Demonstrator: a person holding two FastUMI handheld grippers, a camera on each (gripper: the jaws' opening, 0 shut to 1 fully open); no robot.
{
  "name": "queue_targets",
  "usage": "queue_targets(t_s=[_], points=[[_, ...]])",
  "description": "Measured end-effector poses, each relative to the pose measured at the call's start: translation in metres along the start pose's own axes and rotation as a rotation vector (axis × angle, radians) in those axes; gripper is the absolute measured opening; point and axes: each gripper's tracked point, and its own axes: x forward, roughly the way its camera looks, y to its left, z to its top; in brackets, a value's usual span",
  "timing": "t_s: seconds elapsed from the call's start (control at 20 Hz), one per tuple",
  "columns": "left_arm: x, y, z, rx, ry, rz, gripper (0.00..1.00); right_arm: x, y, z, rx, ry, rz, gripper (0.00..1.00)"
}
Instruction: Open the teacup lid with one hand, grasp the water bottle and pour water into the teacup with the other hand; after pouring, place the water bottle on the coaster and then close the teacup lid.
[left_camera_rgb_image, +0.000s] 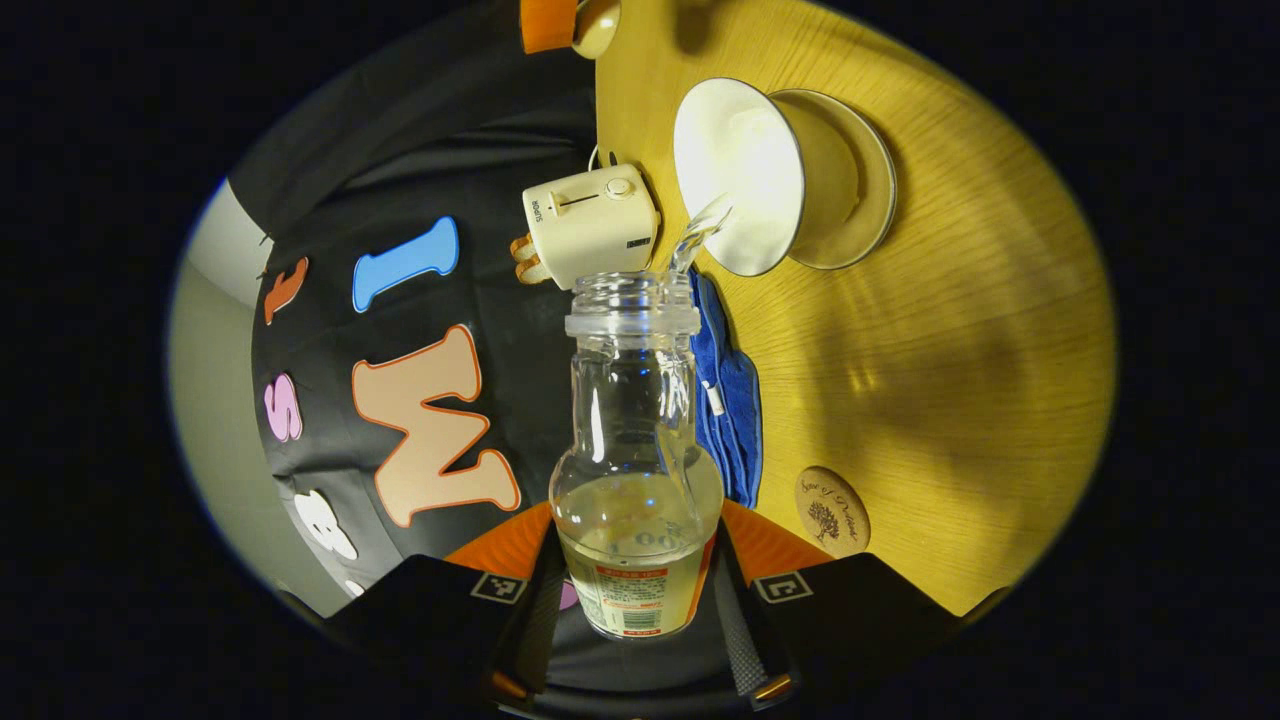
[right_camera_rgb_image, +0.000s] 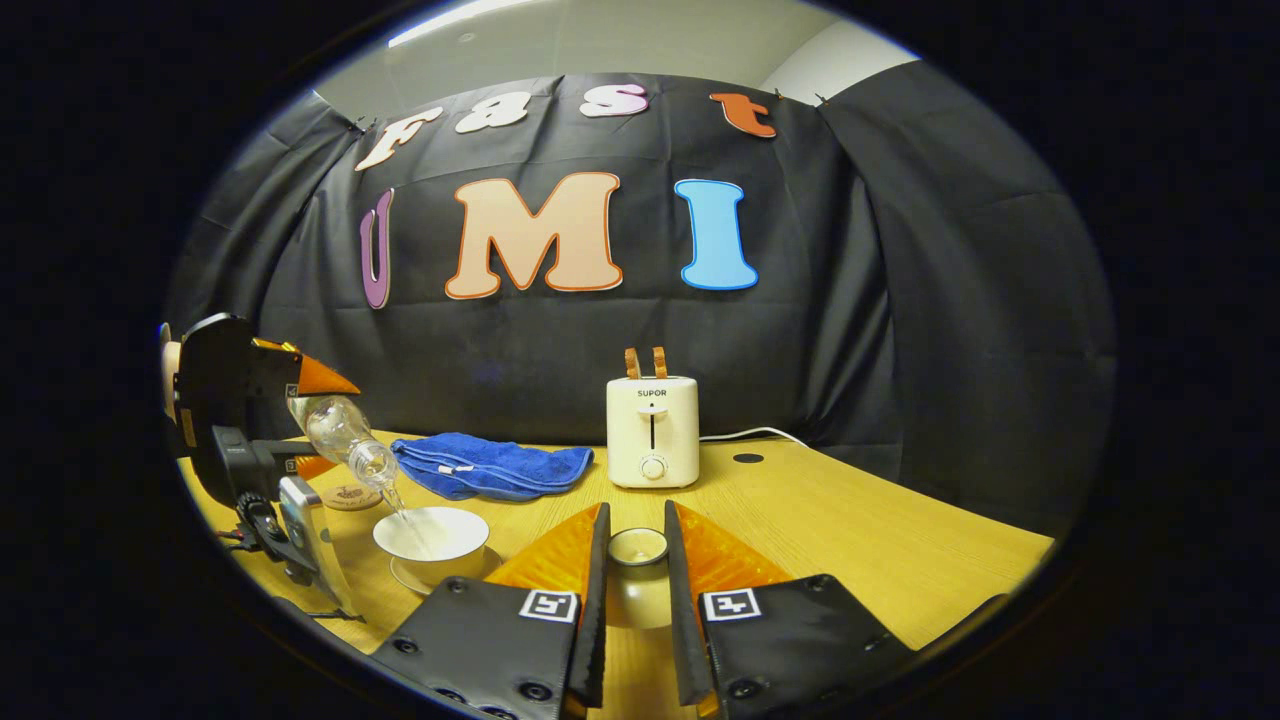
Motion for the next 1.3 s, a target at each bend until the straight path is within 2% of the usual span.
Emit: queue_targets(t_s=[0.95, 1.3], points=[[0.0, 0.028, 0.0, 0.172, 0.003, 0.095, 0.67, 0.0, -0.001, 0.0, -0.001, 0.0, -0.006, 0.31], [0.0, 0.028, 0.002, 0.184, -0.006, 0.097, 0.67, -0.001, -0.001, 0.0, -0.001, 0.001, -0.006, 0.31]])
